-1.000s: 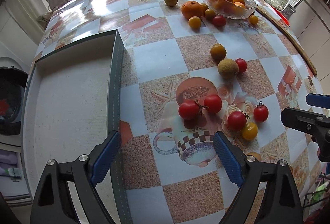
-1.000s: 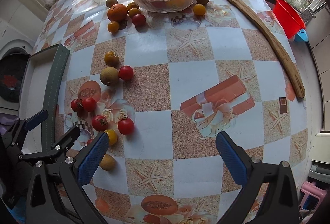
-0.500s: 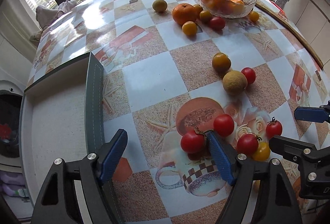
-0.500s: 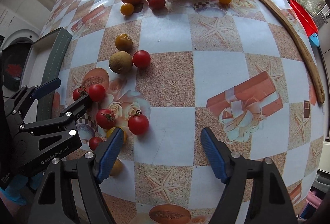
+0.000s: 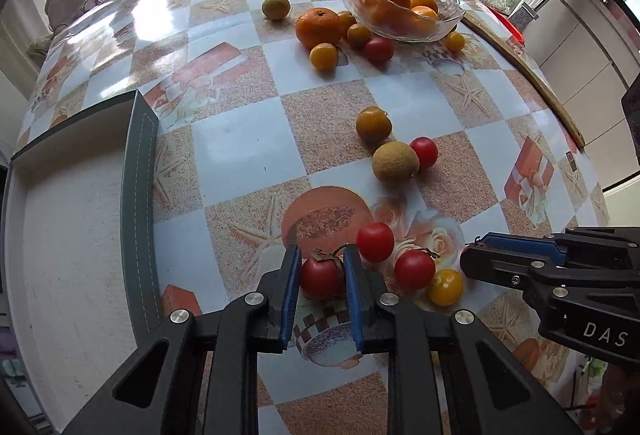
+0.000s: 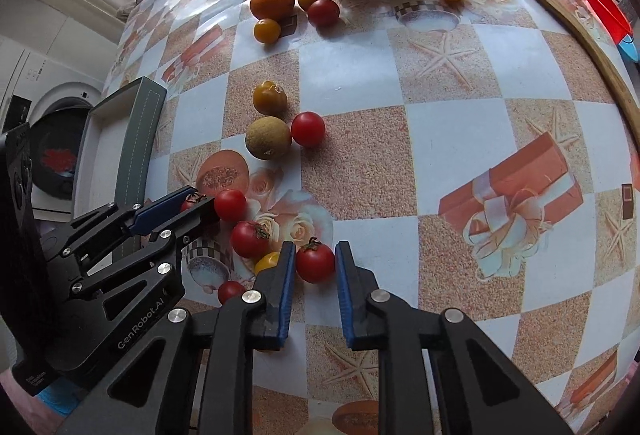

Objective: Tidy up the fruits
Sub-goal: 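Close the left gripper on a red cherry tomato while the right gripper grasps another, then carry both tomatoes over the grey tray and open both grippers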

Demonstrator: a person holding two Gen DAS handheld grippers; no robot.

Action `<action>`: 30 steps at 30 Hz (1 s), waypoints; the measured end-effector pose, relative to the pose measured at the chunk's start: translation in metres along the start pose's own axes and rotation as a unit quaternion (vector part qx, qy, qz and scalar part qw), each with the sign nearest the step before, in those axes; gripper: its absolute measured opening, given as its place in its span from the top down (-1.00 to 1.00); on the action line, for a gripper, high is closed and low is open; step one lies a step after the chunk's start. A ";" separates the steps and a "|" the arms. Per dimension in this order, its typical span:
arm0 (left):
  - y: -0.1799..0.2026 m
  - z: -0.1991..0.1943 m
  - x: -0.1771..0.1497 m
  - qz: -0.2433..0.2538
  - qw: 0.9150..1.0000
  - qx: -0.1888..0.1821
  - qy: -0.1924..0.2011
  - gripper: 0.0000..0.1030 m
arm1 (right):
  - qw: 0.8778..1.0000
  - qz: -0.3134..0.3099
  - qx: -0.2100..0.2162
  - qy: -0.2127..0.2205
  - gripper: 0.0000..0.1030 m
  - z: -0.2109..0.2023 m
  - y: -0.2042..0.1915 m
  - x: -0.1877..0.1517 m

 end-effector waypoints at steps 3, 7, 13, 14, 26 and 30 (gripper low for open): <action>-0.002 -0.010 -0.005 -0.015 1.000 -0.003 0.006 0.55 | 1.000 0.005 0.001 0.003 0.59 -0.005 0.004 -0.003; -0.004 -0.026 -0.011 -0.028 0.999 -0.007 0.016 0.55 | 1.000 0.011 0.006 0.005 0.59 -0.014 0.005 -0.002; -0.016 -0.058 -0.010 -0.051 0.998 -0.006 0.041 0.55 | 1.000 -0.008 0.014 0.013 0.58 -0.030 -0.011 0.006; -0.021 -0.062 -0.009 -0.056 0.997 -0.003 0.044 0.55 | 1.000 -0.014 0.017 0.015 0.58 -0.032 -0.017 0.008; -0.113 -0.114 -0.050 -0.139 0.985 0.072 0.075 0.55 | 0.992 -0.110 0.056 0.013 0.58 -0.031 -0.124 0.030; -0.149 -0.122 -0.070 -0.168 0.978 0.102 0.076 0.55 | 0.987 -0.148 0.066 0.010 0.58 -0.023 -0.170 0.040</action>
Point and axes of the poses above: each gripper's, at about its wrist camera, not at the fingertips, and z roughly the way its jaws point, y to its right, x to its top, the point moved 8 cm from there along z, roughly the way its jaws point, and after that the axes turned 10 degrees about -x, right-handed, at the moved point
